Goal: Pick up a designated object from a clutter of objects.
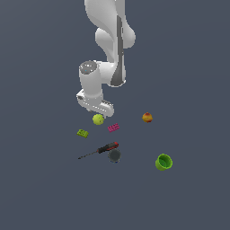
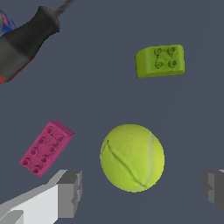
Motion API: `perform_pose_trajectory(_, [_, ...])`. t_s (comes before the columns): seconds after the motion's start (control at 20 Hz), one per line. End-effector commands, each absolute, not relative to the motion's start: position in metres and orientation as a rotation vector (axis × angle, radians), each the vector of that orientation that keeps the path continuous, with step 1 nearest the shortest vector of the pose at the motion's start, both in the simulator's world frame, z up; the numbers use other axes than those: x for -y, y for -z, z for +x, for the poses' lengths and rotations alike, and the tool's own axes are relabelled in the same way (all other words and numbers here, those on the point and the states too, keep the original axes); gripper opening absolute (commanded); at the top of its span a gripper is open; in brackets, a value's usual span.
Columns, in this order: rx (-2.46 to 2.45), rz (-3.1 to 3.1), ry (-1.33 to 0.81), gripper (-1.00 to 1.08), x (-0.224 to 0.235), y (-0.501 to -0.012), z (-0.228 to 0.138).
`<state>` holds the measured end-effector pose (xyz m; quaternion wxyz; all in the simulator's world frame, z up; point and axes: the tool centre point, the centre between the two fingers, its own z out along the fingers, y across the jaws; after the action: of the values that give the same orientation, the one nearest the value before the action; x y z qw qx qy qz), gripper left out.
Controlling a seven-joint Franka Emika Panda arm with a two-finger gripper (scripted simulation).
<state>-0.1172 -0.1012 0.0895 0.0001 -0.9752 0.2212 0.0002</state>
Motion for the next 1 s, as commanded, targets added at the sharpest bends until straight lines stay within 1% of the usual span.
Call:
perform_pose_trajectory(0.0, [-0.696, -3.064, -0.001, 1.00, 0.101, -0.084, -0.118])
perform_pose_trajectory(0.4, [-0.699, -3.063, 0.000, 1.00, 0.102, -0.054, -0.119])
perform_pose_trajectory(0.7, [-0.699, -3.063, 0.000, 1.00, 0.101, -0.046, -0.119])
perform_pose_trajectory(0.75, [-0.699, -3.063, 0.000, -1.00, 0.101, -0.046, -0.119])
perform_pose_trajectory(0.95, [-0.699, -3.063, 0.000, -1.00, 0.101, -0.046, -0.119])
